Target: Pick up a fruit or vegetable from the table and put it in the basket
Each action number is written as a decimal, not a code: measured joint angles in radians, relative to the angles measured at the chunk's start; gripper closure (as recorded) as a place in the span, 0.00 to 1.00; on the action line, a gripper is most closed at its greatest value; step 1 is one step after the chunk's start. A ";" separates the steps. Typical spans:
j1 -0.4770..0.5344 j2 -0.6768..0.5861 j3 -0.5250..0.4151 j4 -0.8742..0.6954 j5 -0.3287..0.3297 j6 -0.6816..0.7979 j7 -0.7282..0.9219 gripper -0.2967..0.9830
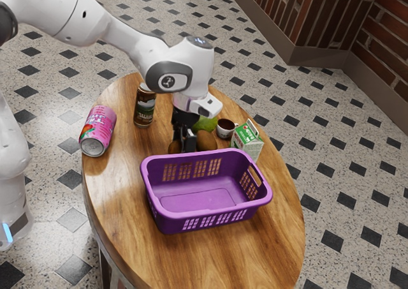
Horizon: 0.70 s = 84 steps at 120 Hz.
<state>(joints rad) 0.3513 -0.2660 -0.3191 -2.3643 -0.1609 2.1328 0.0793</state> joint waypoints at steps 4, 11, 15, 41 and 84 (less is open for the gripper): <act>0.000 0.000 0.000 0.000 0.000 0.001 -0.002 0.31; -0.001 0.001 0.000 0.000 0.001 0.002 -0.005 0.35; -0.001 0.001 0.000 0.000 0.001 0.002 -0.006 0.37; -0.002 0.002 0.000 -0.001 0.002 0.003 -0.015 0.43; -0.002 -0.006 0.000 -0.002 0.010 0.004 -0.039 0.50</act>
<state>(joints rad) 0.3494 -0.2723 -0.3190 -2.3659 -0.1512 2.1368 0.0407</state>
